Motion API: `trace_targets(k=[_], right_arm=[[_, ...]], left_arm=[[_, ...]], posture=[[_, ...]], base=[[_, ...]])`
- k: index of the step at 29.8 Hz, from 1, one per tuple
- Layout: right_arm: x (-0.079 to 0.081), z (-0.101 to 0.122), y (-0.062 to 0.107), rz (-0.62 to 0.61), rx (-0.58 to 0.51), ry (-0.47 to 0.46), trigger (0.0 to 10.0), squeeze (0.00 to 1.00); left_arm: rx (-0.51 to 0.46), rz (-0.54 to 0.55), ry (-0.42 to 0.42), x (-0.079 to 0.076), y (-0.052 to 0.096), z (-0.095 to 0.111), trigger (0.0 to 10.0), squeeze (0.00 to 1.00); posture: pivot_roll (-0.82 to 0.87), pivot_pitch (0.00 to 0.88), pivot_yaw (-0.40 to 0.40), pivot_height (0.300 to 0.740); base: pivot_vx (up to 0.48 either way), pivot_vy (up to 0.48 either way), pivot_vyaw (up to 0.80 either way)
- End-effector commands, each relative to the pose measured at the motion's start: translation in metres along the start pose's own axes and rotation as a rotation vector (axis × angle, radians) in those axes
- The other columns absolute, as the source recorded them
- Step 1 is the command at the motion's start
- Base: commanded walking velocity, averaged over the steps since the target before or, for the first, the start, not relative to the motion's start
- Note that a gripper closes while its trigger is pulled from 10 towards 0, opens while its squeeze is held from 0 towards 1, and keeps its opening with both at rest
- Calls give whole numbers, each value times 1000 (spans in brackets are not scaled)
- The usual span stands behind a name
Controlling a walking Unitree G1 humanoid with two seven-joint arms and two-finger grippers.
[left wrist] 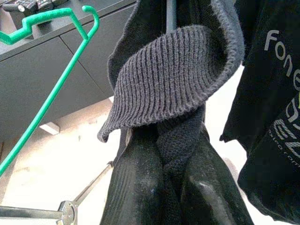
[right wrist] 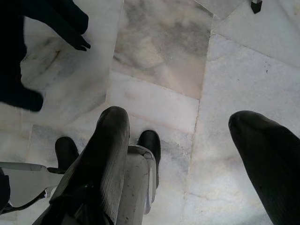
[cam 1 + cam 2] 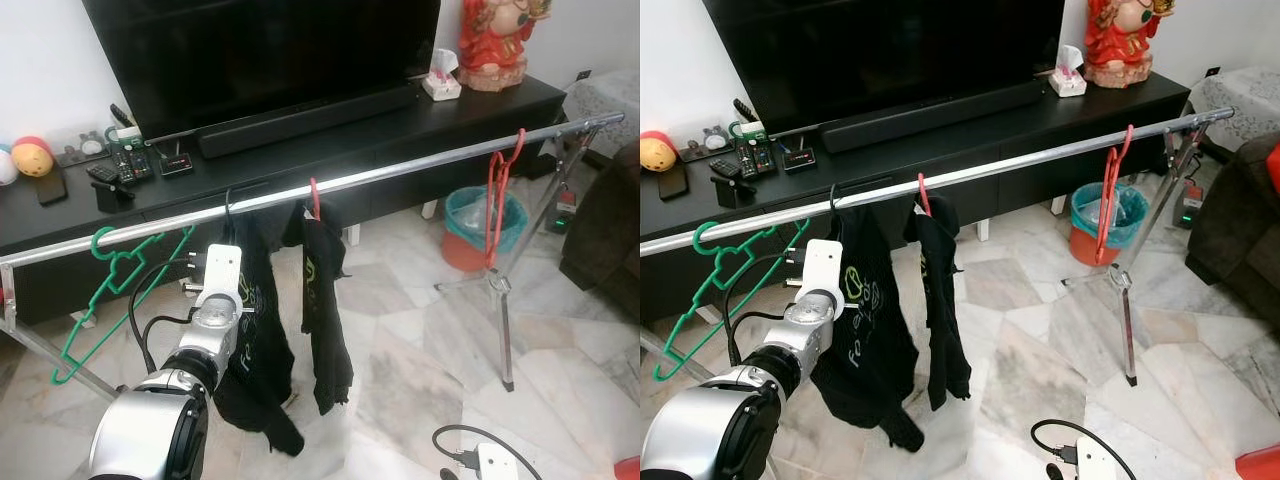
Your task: Hang hanger
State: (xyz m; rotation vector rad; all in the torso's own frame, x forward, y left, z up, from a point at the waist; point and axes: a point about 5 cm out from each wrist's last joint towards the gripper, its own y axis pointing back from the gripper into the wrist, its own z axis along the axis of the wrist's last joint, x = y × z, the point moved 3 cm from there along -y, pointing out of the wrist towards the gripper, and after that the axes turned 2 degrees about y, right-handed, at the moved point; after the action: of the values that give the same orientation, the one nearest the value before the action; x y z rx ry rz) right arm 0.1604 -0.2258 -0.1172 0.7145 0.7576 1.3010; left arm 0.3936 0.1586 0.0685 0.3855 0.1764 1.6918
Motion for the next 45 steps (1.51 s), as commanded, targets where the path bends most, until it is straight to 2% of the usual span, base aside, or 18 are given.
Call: trace_targets(k=[1, 6, 12, 13, 15, 16, 17, 26, 31, 39, 45], right_arm=[[3, -4, 0, 7, 18, -4, 10000, 0], [3, -4, 0, 7, 17, -2, 10000, 0], [3, -4, 0, 7, 17, -3, 10000, 0], [3, -4, 0, 8, 18, -2, 10000, 0], [3, -5, 1, 8, 18, -1, 10000, 0], [3, -5, 1, 8, 18, -1, 10000, 0], [3, -5, 1, 9, 18, 0, 10000, 0], [4, -4, 0, 10, 17, 2, 10000, 0], [4, -4, 0, 10, 17, 1, 10000, 0], [3, -4, 0, 10, 18, 1, 10000, 0], [3, -4, 0, 10, 16, 2, 10000, 0]], left_arm=[[-10, 23, 5, 8, -1, 1, 10000, 0], [-33, -23, 25, 3, 1, -1, 10000, 0], [-33, -10, 4, 6, 3, -9, 10000, 4], [-34, -3, 8, 8, 3, -9, 10000, 341], [-46, 1, 10, 10, 3, -8, 10000, 592], [-46, 1, 10, 10, 3, -8, 10000, 592], [-56, 0, 11, 10, 3, -7, 10000, 651], [-113, -18, 24, 6, 3, 5, 10000, 667], [-117, -24, 21, 5, 3, 5, 10000, 722], [-114, -54, -3, 1, 5, 0, 10000, 725], [-155, -71, -8, 2, 6, 4, 10000, 729]], posture=[[-54, 6, 77, 740], [-54, 3, 80, 740], [-54, 0, 80, 740], [-52, 0, 79, 740], [-51, 0, 79, 740], [-51, 0, 79, 740], [-50, 0, 79, 740], [-50, 0, 80, 740], [-49, 0, 81, 740], [-46, 4, 80, 740], [-47, 6, 82, 740]], base=[[0, 0, 0], [0, 0, 0], [0, 0, 0], [0, 0, 0], [0, 0, 0], [0, 0, 0], [0, 0, 0], [0, 0, 0], [0, 0, 0], [0, 0, 0], [0, 0, 0]])
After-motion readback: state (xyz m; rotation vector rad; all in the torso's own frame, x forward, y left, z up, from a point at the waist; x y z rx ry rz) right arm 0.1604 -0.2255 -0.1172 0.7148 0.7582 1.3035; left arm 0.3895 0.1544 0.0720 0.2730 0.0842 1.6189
